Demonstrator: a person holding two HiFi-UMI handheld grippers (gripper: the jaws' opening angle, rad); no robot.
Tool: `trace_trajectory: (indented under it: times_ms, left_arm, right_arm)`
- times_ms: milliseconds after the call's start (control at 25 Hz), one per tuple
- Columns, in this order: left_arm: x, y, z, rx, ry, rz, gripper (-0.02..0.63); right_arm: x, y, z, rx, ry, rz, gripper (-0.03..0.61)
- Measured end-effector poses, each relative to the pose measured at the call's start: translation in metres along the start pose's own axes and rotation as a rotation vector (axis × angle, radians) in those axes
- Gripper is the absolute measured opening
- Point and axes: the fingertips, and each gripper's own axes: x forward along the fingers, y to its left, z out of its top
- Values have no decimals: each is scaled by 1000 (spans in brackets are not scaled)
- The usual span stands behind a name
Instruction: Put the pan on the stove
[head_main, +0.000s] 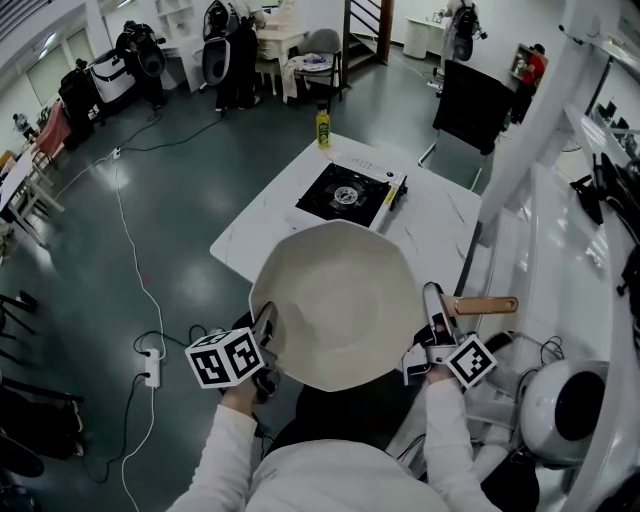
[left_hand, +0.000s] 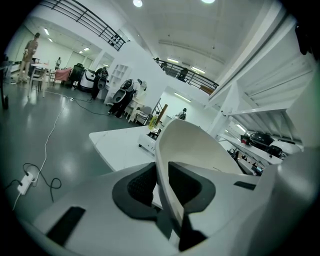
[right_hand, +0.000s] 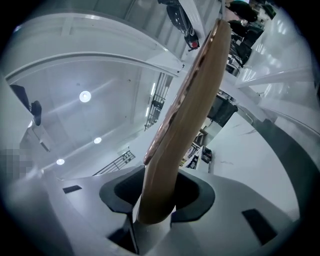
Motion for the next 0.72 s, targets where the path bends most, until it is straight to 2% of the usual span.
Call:
trace_trajectory:
  times_ms: [400,720]
  left_arm:
    - [90,33,64,5,30,-21,81]
    - [145,48,106,14,60,-54,80]
  right_arm:
    - [102,-27,9,-20,-17,-22,170]
    - [158,-40,17,-17,-40,-57,169]
